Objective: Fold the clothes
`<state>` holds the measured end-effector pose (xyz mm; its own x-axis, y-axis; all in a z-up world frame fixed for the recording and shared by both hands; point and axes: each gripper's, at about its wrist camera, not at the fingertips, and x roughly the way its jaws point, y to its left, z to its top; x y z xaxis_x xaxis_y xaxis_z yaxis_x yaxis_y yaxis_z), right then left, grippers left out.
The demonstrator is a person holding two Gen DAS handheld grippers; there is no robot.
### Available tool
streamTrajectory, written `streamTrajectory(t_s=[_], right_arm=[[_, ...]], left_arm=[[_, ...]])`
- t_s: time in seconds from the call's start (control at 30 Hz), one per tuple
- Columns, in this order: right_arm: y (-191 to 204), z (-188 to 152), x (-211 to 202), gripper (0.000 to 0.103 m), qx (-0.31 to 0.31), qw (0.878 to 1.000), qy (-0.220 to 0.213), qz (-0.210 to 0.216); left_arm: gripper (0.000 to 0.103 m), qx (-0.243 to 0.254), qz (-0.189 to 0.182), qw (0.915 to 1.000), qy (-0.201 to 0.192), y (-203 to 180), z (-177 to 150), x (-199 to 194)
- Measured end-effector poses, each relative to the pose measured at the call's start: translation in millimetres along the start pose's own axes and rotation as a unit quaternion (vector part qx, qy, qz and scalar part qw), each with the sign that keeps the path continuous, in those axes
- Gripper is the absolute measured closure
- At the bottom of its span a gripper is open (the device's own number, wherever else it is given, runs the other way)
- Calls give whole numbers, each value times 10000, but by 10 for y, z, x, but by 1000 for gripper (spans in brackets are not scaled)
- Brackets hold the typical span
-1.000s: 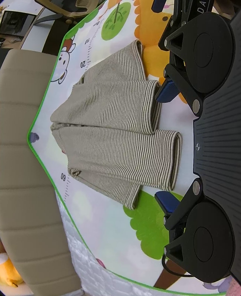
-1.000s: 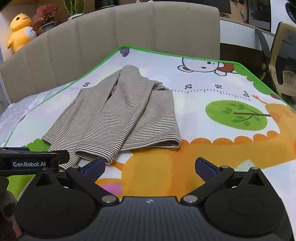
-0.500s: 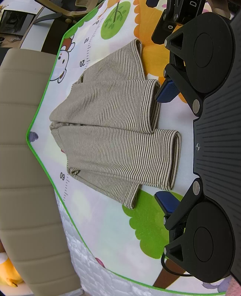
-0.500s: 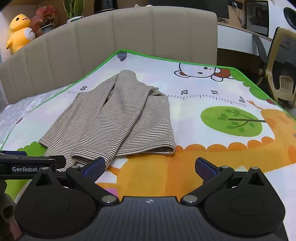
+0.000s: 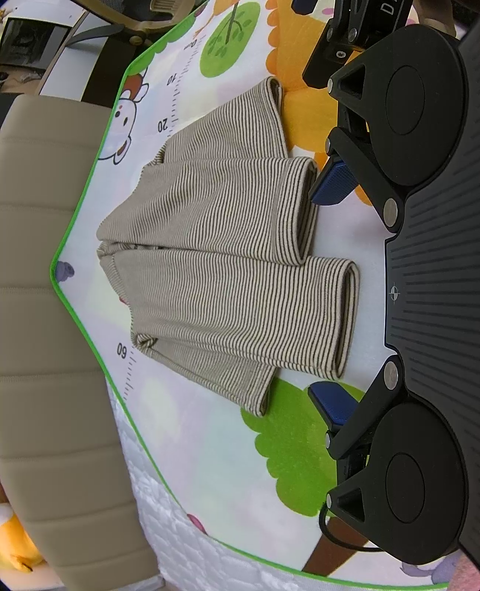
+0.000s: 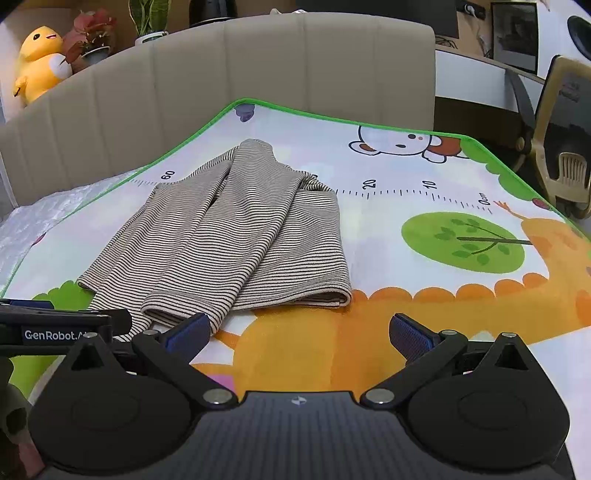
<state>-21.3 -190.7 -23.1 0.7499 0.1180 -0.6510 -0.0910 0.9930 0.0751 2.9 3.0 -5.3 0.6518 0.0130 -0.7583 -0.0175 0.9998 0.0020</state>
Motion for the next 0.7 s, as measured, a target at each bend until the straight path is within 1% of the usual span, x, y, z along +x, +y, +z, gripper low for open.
streamTrajectory(t_s=[0.7], right_arm=[[-18, -11, 19, 0, 5, 10000, 11, 5]], left_arm=[[0, -2, -3, 10000, 37, 18, 0, 8]])
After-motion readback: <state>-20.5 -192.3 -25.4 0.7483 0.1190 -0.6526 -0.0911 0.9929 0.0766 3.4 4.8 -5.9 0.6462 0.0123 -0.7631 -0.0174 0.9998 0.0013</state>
